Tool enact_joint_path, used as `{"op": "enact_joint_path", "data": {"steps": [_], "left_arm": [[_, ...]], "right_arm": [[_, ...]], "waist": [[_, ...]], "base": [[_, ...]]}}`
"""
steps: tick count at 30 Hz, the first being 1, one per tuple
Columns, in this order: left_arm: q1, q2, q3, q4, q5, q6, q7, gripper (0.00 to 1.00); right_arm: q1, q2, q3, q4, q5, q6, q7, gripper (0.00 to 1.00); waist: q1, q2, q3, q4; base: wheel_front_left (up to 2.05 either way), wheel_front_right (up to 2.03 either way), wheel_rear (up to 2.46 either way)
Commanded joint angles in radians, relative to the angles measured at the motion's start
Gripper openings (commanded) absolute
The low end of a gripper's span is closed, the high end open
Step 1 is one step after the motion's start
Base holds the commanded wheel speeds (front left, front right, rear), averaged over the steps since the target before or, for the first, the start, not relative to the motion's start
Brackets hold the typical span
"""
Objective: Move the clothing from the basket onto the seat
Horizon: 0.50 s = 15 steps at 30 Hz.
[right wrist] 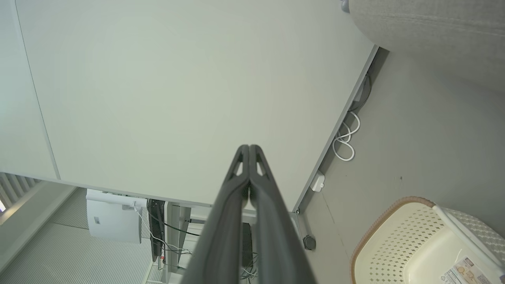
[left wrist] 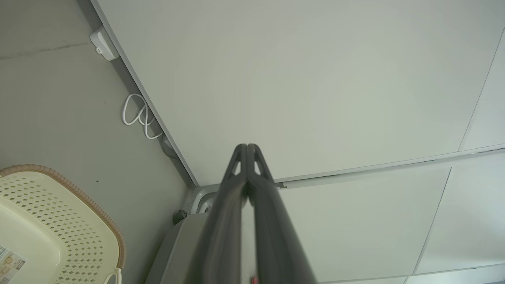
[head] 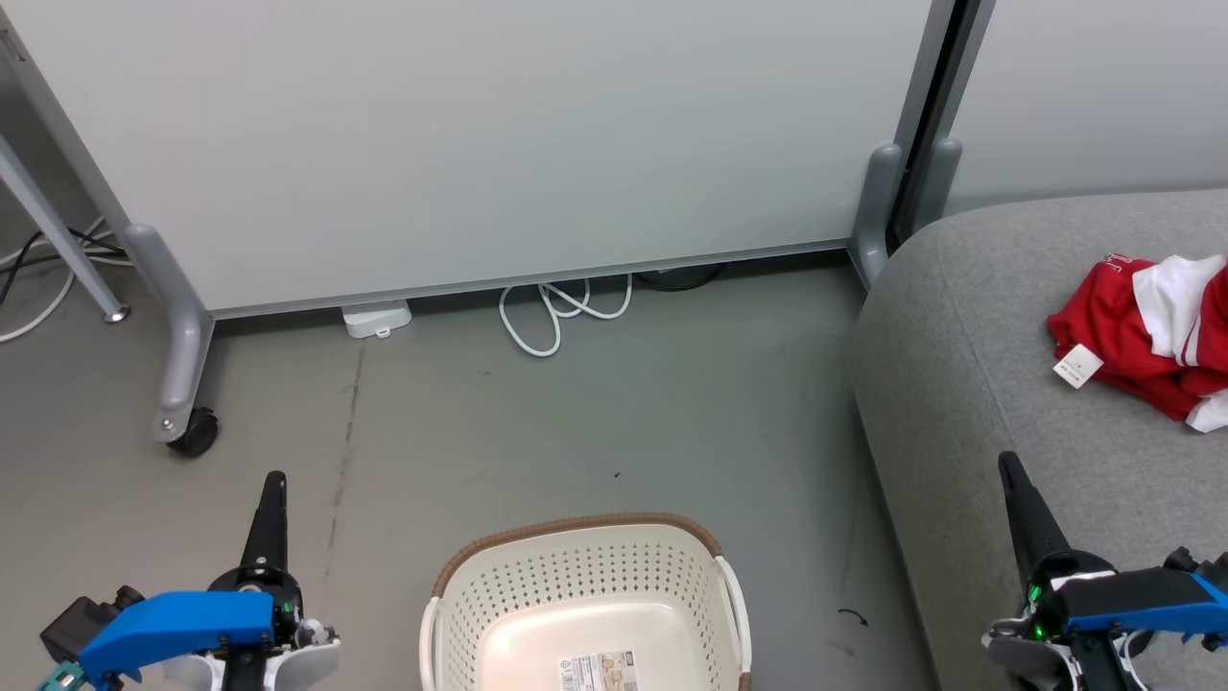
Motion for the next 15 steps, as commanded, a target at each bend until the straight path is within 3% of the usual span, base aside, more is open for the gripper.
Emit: {"op": "enact_joint_path", "data": {"steps": [1, 15], "left_arm": [[-0.018, 0.0, 0.006, -0.01, -0.018, -0.003, 0.007, 0.0], [-0.029, -0.002, 0.021, -0.02, -0.112, -0.003, 0.036, 0.0]], "right_arm": [[-0.02, 0.0, -0.004, -0.009, 0.022, 0.001, 0.008, 0.0], [-0.02, 0.0, -0.014, -0.016, 0.129, 0.001, 0.026, 0.0]], "waist": [[0.0, 0.0, 0.0, 0.0], [0.0, 0.0, -0.005, -0.002]], "base": [[0.0, 0.0, 0.0], [0.0, 0.0, 0.0]]}}
